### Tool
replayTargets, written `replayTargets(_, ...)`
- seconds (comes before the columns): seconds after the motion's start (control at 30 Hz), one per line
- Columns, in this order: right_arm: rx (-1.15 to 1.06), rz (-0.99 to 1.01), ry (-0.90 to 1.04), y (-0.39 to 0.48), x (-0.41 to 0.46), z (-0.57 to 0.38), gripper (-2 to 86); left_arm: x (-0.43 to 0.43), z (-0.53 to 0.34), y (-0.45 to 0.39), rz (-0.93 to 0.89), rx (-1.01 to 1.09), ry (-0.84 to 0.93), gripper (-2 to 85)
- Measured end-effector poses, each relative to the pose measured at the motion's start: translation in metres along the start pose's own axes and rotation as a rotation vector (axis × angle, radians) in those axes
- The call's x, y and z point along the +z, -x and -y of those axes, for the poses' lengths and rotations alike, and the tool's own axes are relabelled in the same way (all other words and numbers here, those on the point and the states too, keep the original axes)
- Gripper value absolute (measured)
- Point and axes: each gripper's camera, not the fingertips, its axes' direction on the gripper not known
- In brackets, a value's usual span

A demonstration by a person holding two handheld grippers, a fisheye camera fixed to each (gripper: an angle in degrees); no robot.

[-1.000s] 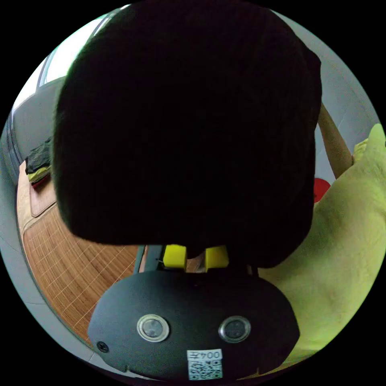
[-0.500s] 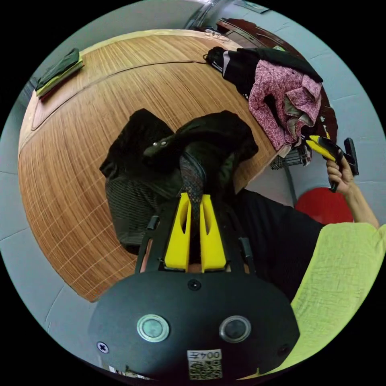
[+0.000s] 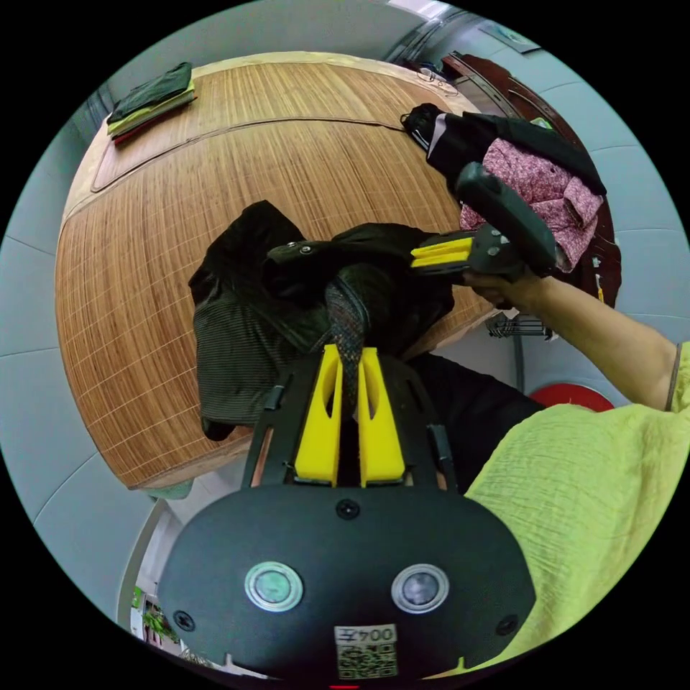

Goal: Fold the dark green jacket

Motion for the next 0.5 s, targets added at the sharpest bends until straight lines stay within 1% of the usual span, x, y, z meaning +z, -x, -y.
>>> replayTargets(0.07,0.136,0.106,-0.054,-0.029,-0.012,-0.009,1.9,-0.002,-0.001,-0.005,0.01,-0.003,-0.008,2.3)
replayTargets(0.13,0.441,0.317,-0.201,-0.085,-0.031,-0.062,1.2,-0.001,-0.004,-0.003,0.018,-0.02,-0.022,2.0)
replayTargets(0.17,0.513,0.349,-0.234,-0.097,-0.034,-0.08,1.1,-0.001,-0.007,0.002,0.007,-0.042,-0.039,1.9)
replayTargets(0.23,0.751,0.372,-0.319,-0.132,-0.032,-0.162,1.0,-0.001,-0.012,0.013,-0.031,-0.101,-0.068,1.8)
replayTargets(0.3,0.877,0.319,-0.277,-0.144,-0.018,-0.217,1.5,0.0,-0.017,0.028,-0.073,-0.17,-0.099,1.8)
replayTargets(0.33,0.92,0.331,-0.212,-0.148,-0.004,-0.246,2.2,0.001,-0.017,0.031,-0.077,-0.183,-0.104,1.8)
replayTargets(0.4,0.992,0.404,-0.155,-0.151,0.01,-0.282,3.6,0.008,-0.015,0.04,-0.088,-0.206,-0.101,2.1)
replayTargets(0.5,1.071,0.463,-0.278,-0.142,-0.01,-0.326,5.1,0.021,-0.008,0.044,-0.114,-0.177,-0.08,2.4)
